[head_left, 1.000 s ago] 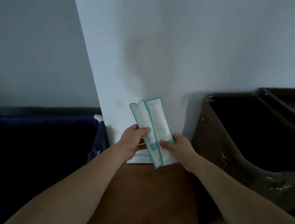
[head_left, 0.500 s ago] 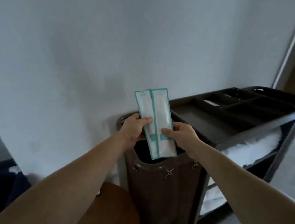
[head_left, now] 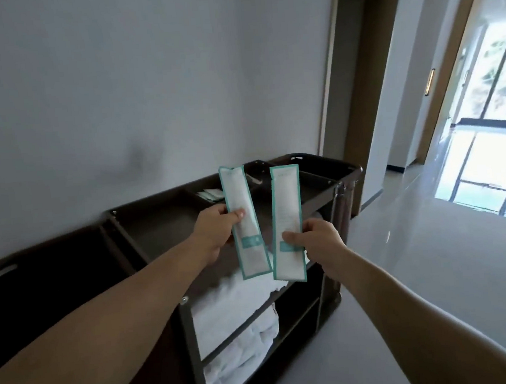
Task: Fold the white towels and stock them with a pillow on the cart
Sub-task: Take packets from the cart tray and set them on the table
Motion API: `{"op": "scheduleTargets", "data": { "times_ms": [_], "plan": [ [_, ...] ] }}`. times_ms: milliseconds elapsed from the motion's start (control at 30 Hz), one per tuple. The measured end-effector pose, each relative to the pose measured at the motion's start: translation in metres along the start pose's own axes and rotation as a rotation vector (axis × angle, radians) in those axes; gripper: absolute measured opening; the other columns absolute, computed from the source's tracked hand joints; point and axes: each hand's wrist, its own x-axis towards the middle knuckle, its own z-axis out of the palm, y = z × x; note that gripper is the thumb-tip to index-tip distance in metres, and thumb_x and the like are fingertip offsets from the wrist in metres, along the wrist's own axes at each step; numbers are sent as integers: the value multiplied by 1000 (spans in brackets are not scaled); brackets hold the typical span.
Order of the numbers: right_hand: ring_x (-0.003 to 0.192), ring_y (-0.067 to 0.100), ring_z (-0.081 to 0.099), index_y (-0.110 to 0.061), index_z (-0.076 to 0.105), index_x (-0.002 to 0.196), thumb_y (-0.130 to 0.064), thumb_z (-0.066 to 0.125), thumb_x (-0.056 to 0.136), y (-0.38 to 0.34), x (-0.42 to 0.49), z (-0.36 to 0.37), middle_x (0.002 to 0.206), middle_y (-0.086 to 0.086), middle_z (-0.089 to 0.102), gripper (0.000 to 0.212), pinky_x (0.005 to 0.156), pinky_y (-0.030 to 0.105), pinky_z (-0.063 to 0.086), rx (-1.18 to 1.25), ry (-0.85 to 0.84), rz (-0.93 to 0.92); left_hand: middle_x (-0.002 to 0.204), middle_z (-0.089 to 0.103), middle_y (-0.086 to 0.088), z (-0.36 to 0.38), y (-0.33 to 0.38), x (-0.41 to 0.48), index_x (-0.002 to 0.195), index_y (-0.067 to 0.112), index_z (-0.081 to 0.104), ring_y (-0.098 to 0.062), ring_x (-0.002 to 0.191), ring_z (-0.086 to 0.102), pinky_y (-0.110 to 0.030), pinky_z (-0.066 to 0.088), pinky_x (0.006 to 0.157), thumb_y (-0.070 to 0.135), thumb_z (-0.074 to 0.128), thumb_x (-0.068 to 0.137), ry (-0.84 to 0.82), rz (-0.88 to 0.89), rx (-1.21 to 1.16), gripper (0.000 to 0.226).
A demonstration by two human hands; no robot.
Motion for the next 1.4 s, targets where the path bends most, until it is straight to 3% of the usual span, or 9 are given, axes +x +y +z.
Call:
{"op": "scheduleTargets", "data": {
  "times_ms": [133, 367, 467, 600, 800, 967, 1133, 1233, 1400],
  "plan": [
    [83, 22, 73, -13, 69, 91, -13, 82, 79, 17, 40, -32, 91, 5, 74, 18, 74, 35, 62, 71, 27, 42, 106, 71, -14, 46, -3, 43, 92, 9, 71, -24, 91, 65, -37, 53, 85, 11, 70, 90, -24, -20, -1, 3],
    [75, 19, 71, -14, 70, 85, -13, 85, 77, 19, 144, -57, 85, 3, 74, 17, 60, 30, 56, 27, 82, 41, 110, 71, -16, 95, -5, 147, 92, 14, 69, -32, 104, 65, -48, 49, 98, 19, 70, 90, 4, -38, -32, 5],
    [74, 19, 72, -12, 70, 84, -14, 85, 77, 11, 193, -61, 86, 5, 75, 17, 66, 33, 61, -14, 74, 53, 110, 71, -14, 103, -3, 194, 92, 14, 69, -33, 106, 66, -52, 50, 99, 18, 72, 89, 17, -50, -61, 6],
    [55, 8, 65, -13, 67, 79, -16, 83, 80, 3, 255, -46, 75, 0, 71, 17, 46, 20, 49, -36, 40, 18, 106, 71, -11, 97, -1, 248, 87, 16, 69, -31, 103, 66, -45, 53, 95, 19, 71, 90, 104, -5, -31, 5],
    [59, 16, 60, -5, 66, 81, -18, 80, 83, 15, 317, 23, 80, 8, 68, 20, 46, 24, 45, -169, -221, 40, 109, 71, -13, 47, -18, 281, 94, 11, 69, -32, 103, 67, -47, 54, 95, 19, 71, 91, 323, -65, 23, 8],
    [54, 18, 54, -7, 56, 73, -17, 81, 82, 33, 336, 77, 77, 11, 62, 28, 51, 26, 45, -341, -571, 91, 92, 69, -1, 13, -27, 277, 89, 14, 70, -10, 78, 62, -19, 46, 62, 20, 72, 89, 561, -48, 90, 6],
    [59, 25, 62, 5, 67, 89, -9, 83, 78, 54, 338, 100, 74, 13, 63, 24, 51, 31, 53, -396, -827, 139, 96, 72, -3, 7, -33, 255, 83, 19, 72, -16, 86, 65, -26, 50, 75, 19, 74, 87, 728, -79, 96, 4],
    [74, 33, 67, 8, 67, 100, -11, 82, 79, 65, 339, 105, 81, 17, 65, 32, 73, 43, 60, -447, -932, 135, 98, 73, -3, 9, -40, 240, 82, 19, 72, -17, 88, 66, -28, 50, 75, 21, 74, 87, 788, -116, 100, 5],
    [56, 29, 61, 10, 65, 93, -4, 74, 85, 71, 341, 111, 77, 21, 62, 18, 68, 42, 56, -456, -967, 195, 98, 74, -4, 3, -41, 219, 81, 20, 71, -21, 94, 68, -33, 53, 86, 20, 74, 86, 866, -126, 102, 6]
  ]
}}
